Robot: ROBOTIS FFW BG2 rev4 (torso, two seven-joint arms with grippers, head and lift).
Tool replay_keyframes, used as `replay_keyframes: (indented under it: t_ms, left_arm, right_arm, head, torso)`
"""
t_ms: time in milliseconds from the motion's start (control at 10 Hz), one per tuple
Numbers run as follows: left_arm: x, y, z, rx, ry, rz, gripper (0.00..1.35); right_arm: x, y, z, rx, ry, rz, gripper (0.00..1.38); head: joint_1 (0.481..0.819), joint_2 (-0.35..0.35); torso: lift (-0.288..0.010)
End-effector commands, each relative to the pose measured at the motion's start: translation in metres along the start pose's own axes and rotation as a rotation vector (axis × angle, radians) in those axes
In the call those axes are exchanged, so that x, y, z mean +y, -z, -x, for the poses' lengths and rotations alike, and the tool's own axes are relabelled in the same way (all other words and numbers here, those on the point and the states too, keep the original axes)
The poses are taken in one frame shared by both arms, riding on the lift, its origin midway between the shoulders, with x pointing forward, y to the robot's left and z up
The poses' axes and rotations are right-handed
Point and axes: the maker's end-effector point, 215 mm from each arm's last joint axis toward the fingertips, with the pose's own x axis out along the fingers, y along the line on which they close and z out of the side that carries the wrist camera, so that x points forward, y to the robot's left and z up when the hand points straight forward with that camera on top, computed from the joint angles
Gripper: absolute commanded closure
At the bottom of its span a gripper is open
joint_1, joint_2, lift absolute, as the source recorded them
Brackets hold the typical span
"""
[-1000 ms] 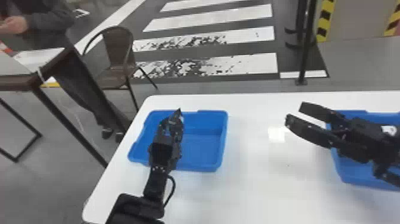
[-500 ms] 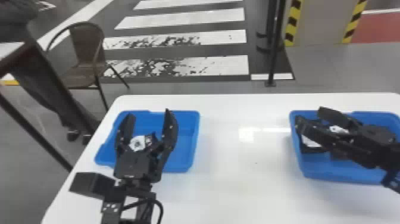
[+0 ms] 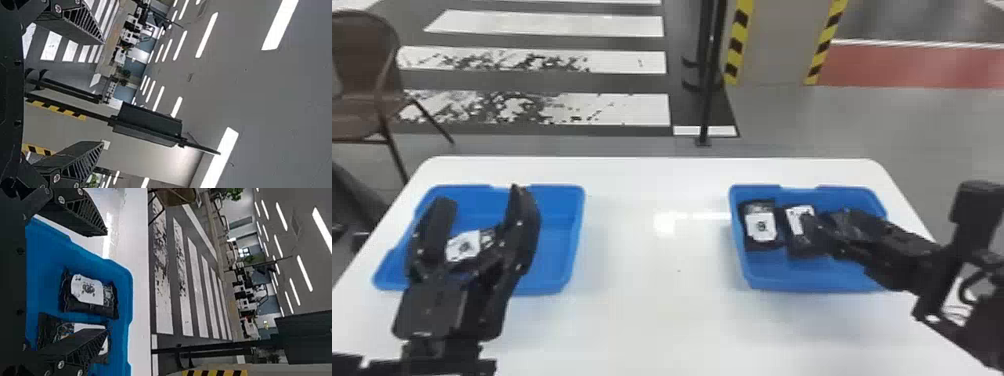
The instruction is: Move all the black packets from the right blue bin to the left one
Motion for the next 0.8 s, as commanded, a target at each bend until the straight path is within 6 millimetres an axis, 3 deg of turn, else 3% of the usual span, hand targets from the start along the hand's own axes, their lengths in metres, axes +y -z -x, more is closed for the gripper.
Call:
replay_keyframes:
  t_ms: [0, 300, 700]
  left_arm:
    - [-0.001, 0.002, 0.0, 0.009, 0.004, 0.002, 0.13]
    - [0.002, 0.01, 0.0, 0.036, 0.005, -0.001, 0.13]
    - [-0.001, 0.009, -0.002, 0.033, 0.015, -0.001, 0.13]
  right_arm:
    - [-0.014, 0.0, -0.005, -0.012, 0.043, 0.006, 0.16]
    - [0.004, -0.001, -0.039, -0.003, 0.019, 0.008, 0.16]
    - [0.006, 0.02, -0.098, 0.049, 0.001, -0.007, 0.16]
  head:
    - [0.695, -0.077]
    - [0.695, -0.085]
    - [0.695, -0.04]
  torso:
    - [-0.14]
    - [-0.14]
    - [-0.14]
